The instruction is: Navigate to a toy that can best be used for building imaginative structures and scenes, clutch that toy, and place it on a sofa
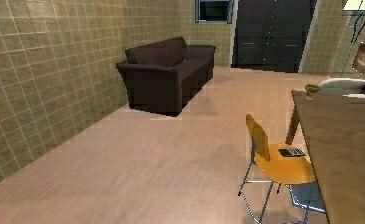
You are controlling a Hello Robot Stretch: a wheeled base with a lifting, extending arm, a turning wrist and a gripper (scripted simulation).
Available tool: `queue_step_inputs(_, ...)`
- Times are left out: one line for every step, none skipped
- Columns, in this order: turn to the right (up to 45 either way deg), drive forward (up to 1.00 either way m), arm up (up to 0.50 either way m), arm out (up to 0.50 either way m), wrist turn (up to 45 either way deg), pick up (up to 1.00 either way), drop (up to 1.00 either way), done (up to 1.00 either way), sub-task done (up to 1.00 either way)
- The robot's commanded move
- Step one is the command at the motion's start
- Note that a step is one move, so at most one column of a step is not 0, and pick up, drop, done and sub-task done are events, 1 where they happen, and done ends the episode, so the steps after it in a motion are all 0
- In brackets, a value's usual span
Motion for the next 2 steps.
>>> queue_step_inputs(0.0, 0.0, 0.0, 0.0, -45.0, 0.0, 0.0, 0.0, 0.0)
queue_step_inputs(0.0, 0.0, 0.0, 0.0, -45.0, 0.0, 0.0, 0.0, 0.0)
